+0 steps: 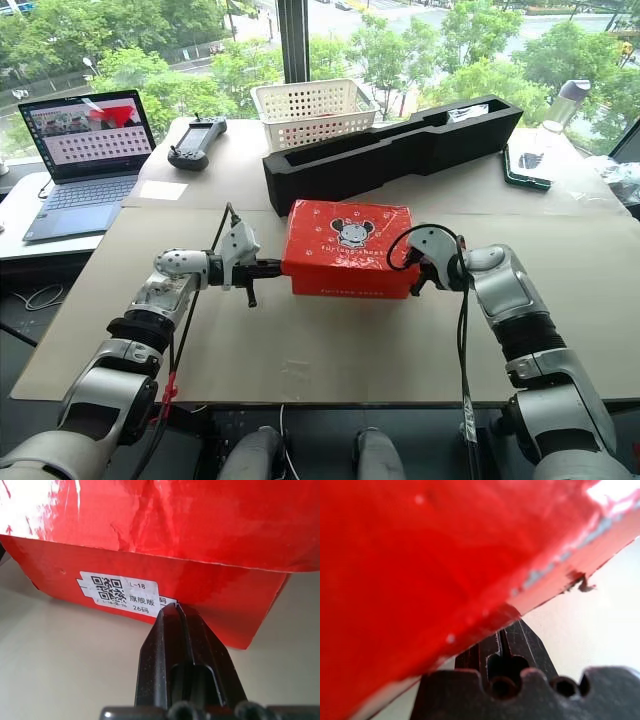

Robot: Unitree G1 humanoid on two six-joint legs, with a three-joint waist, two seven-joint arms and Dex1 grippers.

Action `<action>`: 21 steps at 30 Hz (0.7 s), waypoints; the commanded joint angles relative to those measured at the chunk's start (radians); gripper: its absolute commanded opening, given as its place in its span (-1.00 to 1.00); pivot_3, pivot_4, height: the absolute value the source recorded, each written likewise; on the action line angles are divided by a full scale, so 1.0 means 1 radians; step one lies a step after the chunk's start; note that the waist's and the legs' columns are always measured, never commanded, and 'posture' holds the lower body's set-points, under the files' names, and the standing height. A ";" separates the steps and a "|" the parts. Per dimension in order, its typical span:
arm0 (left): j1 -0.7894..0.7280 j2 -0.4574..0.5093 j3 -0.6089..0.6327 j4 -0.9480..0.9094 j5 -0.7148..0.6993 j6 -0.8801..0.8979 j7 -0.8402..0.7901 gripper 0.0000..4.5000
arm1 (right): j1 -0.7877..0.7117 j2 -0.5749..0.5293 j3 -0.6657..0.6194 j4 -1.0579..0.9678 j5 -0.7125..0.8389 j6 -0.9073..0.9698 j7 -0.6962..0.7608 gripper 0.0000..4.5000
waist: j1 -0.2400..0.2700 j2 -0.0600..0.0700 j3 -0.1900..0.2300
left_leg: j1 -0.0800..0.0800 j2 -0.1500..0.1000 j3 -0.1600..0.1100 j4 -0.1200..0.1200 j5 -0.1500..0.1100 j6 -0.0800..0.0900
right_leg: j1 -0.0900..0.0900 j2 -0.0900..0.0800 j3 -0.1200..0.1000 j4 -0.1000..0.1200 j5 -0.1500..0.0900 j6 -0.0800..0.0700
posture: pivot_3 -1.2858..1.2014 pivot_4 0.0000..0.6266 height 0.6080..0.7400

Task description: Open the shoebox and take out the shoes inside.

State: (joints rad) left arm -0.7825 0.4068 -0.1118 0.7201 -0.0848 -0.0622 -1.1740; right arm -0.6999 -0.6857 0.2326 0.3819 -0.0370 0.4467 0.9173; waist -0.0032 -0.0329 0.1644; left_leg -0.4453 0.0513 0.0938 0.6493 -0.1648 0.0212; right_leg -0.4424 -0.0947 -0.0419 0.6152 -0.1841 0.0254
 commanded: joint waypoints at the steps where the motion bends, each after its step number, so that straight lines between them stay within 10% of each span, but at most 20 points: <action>1: 0.016 -0.009 -0.001 -0.095 -0.034 -0.005 -0.030 -1.00 | 0.011 -0.025 -0.034 -0.087 0.015 0.029 0.019 -0.98 | 0.000 0.000 0.000 | 0.000 0.000 0.000 0.000 0.000 0.000 | 0.000 0.000 0.000 0.000 0.000 0.000 | 0.03 -0.52 0.90; 21: 0.217 0.007 0.003 -0.435 -0.111 0.207 -0.006 -1.00 | 0.186 -0.103 -0.093 -0.429 0.092 0.260 0.077 -0.98 | 0.005 0.000 0.000 | 0.000 0.000 -0.001 0.001 0.000 0.000 | 0.000 0.000 0.000 0.001 -0.001 0.001 | 0.03 -0.52 0.90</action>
State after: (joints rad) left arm -0.5620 0.4205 -0.1047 0.3450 -0.1615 0.1400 -1.1740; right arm -0.5113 -0.7826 0.1716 0.0296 0.0163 0.6942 0.9801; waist 0.0020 -0.0327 0.1644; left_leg -0.4449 0.0516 0.0928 0.6506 -0.1648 0.0212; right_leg -0.4423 -0.0947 -0.0417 0.6164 -0.1849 0.0266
